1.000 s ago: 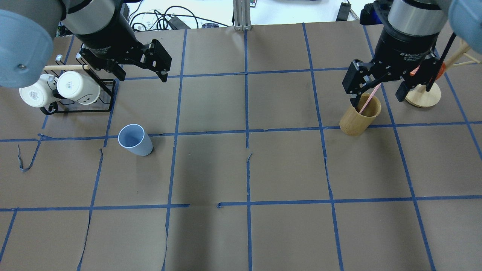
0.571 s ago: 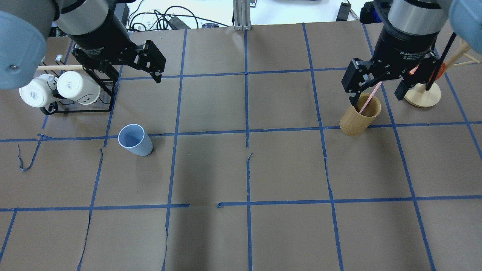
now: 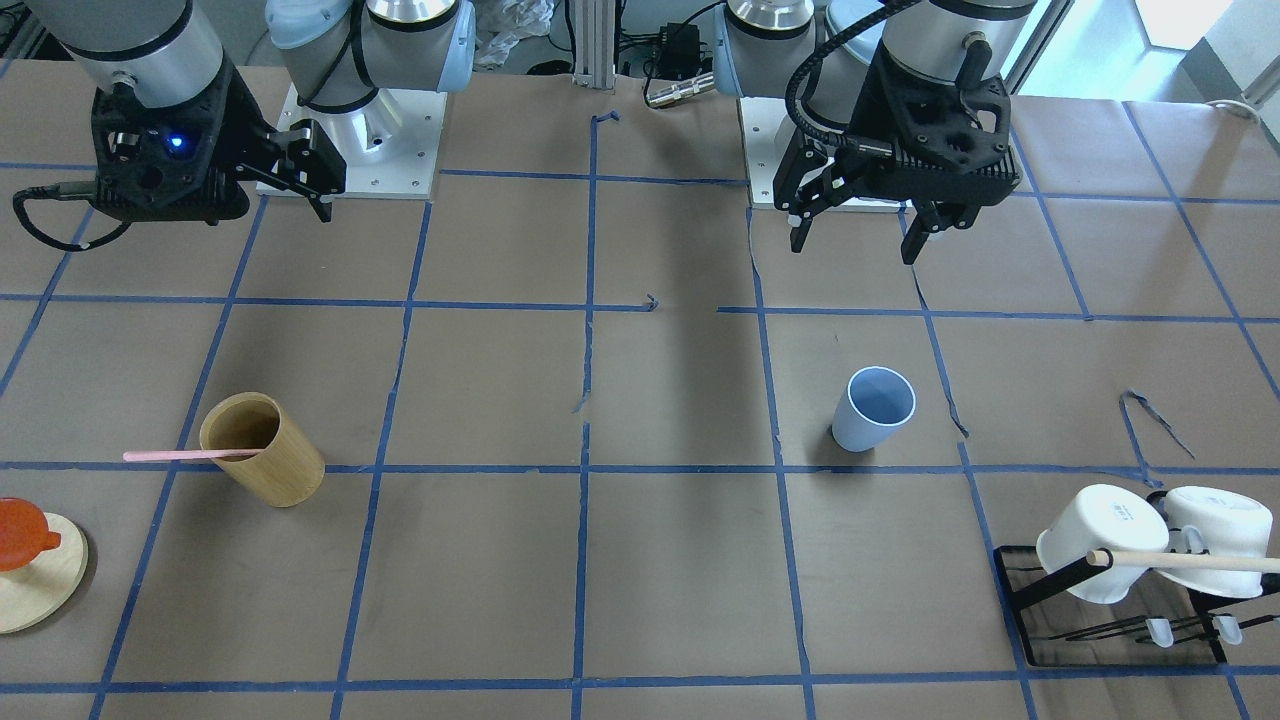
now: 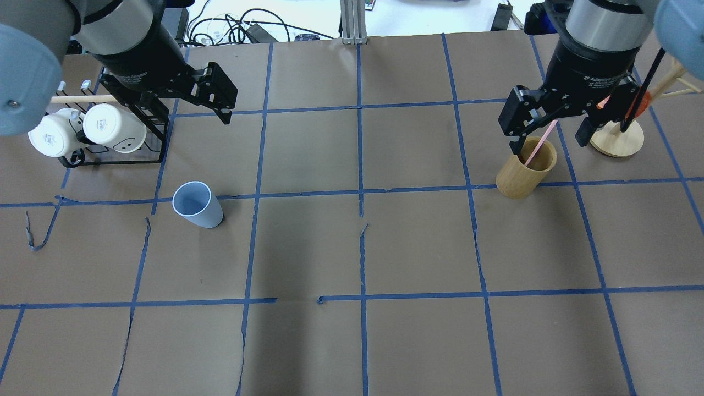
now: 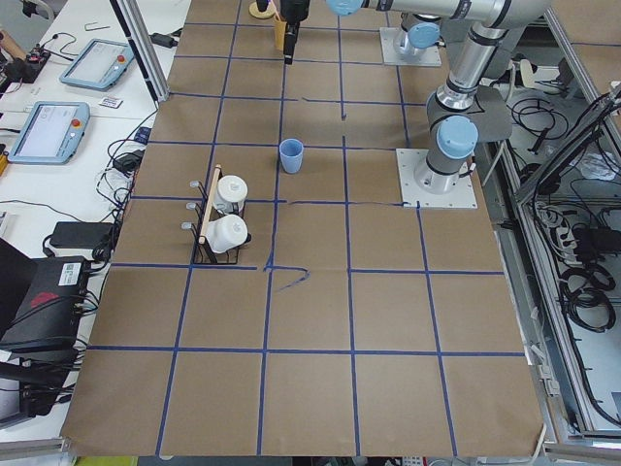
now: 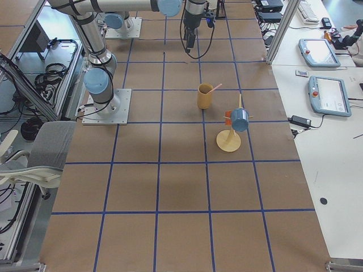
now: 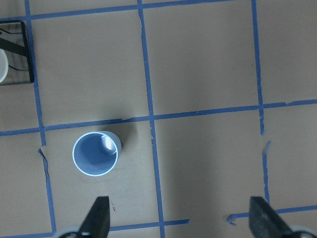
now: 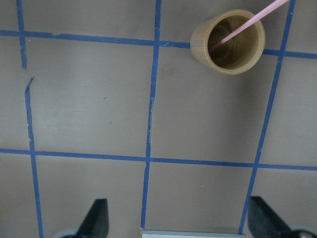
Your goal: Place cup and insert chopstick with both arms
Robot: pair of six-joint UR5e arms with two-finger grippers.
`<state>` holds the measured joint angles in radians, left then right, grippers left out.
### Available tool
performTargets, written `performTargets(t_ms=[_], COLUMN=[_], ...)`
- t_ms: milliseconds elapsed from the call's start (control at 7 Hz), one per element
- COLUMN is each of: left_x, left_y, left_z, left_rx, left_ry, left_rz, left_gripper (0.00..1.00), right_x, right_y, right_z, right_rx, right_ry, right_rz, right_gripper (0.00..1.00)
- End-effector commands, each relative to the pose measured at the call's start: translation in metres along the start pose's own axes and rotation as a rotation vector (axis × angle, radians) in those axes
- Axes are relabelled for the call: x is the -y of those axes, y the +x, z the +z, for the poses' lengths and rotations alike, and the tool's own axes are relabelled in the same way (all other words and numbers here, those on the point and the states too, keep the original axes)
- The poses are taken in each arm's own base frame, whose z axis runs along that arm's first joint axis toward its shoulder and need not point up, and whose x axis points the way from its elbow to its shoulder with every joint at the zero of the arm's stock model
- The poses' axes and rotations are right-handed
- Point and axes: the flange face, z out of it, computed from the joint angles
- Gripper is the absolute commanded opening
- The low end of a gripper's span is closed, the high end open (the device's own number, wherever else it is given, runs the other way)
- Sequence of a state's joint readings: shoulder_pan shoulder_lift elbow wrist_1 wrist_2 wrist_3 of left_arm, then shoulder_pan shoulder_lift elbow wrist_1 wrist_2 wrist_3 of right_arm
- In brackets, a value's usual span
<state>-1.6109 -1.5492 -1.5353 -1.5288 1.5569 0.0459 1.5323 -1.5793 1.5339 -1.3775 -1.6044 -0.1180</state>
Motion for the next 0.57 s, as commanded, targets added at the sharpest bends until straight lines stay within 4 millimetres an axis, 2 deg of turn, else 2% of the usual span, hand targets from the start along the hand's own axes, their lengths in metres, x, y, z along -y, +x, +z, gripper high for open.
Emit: performTargets(t_ms=[0, 429], left_x=[-0.0007, -0.0008], left_y=[-0.0001, -0.0014], left_z=[0.0002, 0.0006], left_rx=[0.000, -0.001], left_ry=[-0.001, -0.005], left_rz=[0.000, -0.003], left_gripper=[1.00, 1.00], right_x=[-0.0003, -0.0009], right_y=[-0.0002, 0.0001], right_z=[-0.0002, -0.0016], right_rx=[0.001, -0.002], right_ry=[0.001, 0.003], right_rz=[-0.002, -0.003], right_gripper=[1.00, 1.00])
